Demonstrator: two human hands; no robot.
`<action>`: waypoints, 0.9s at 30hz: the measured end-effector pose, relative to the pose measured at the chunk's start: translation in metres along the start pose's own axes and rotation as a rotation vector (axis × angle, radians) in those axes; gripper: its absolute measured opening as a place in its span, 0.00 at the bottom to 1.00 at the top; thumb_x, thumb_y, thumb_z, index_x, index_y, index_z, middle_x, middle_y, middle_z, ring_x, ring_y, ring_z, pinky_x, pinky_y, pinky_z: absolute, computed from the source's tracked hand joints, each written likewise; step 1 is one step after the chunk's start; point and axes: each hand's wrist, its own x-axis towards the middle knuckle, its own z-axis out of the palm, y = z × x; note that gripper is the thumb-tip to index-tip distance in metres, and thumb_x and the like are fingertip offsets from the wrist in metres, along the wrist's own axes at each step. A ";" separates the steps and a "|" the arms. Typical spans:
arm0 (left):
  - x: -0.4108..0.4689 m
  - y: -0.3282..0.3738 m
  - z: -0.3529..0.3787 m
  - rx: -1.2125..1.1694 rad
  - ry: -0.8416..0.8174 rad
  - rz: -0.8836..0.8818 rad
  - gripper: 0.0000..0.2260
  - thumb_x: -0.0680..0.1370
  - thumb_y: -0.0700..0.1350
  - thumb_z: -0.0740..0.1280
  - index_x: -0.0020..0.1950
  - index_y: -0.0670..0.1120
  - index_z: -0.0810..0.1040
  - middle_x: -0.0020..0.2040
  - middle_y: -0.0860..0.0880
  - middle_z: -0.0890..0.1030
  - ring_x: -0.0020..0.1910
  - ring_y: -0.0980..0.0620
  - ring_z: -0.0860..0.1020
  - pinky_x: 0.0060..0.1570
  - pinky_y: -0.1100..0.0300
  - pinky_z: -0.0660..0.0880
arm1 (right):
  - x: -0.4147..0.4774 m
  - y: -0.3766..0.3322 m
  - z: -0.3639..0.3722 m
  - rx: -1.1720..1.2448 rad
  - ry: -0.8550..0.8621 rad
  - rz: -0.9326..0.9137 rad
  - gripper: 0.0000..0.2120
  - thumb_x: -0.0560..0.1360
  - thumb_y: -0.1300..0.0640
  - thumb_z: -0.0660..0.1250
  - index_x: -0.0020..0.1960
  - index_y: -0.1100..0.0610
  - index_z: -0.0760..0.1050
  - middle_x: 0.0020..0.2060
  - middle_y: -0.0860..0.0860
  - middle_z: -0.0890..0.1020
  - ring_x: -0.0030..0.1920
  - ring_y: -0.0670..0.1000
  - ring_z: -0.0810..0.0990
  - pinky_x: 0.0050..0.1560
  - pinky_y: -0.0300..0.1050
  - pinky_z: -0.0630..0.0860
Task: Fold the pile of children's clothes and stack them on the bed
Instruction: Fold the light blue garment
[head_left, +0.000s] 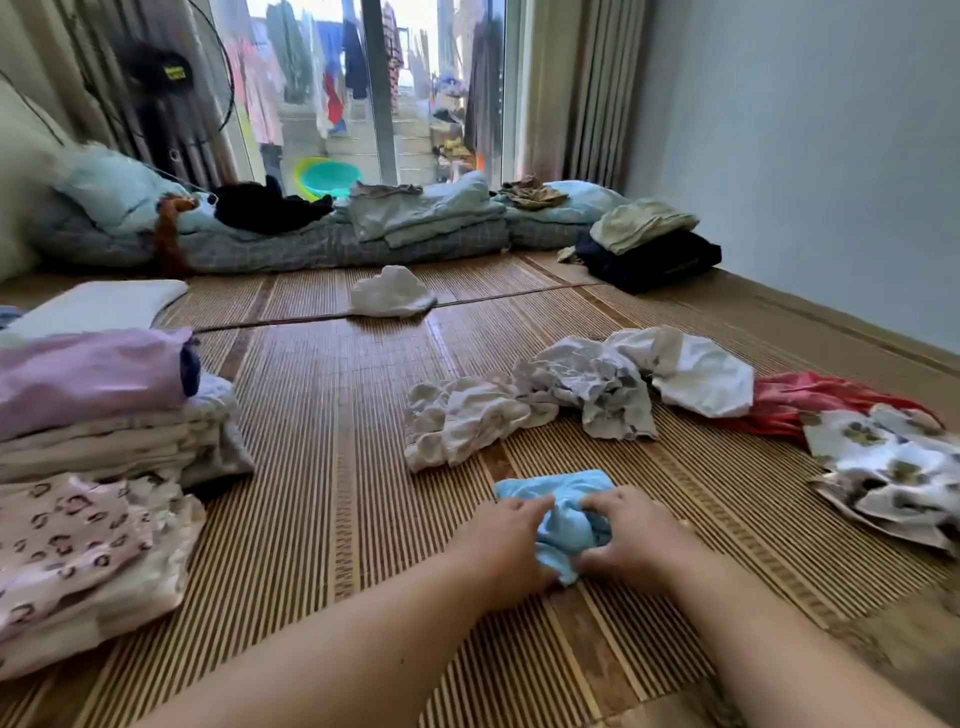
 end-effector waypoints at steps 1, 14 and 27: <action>0.006 0.006 0.004 0.011 0.011 -0.030 0.31 0.74 0.59 0.67 0.75 0.56 0.62 0.71 0.49 0.69 0.69 0.46 0.66 0.69 0.48 0.65 | 0.002 0.006 0.004 0.021 0.041 -0.002 0.28 0.66 0.39 0.70 0.66 0.40 0.70 0.62 0.46 0.71 0.65 0.52 0.71 0.65 0.56 0.68; -0.033 0.028 -0.108 -0.452 0.257 0.003 0.14 0.79 0.56 0.63 0.41 0.48 0.77 0.37 0.48 0.79 0.34 0.52 0.77 0.33 0.60 0.74 | -0.044 -0.036 -0.073 0.970 0.331 -0.442 0.16 0.64 0.40 0.65 0.47 0.48 0.80 0.43 0.52 0.82 0.45 0.52 0.80 0.45 0.45 0.78; -0.160 -0.001 -0.248 0.248 0.209 -0.046 0.06 0.74 0.52 0.71 0.40 0.52 0.78 0.32 0.54 0.74 0.34 0.54 0.72 0.31 0.64 0.65 | -0.100 -0.111 -0.129 0.684 0.225 -0.536 0.10 0.70 0.53 0.75 0.37 0.55 0.75 0.29 0.46 0.75 0.29 0.43 0.73 0.30 0.36 0.69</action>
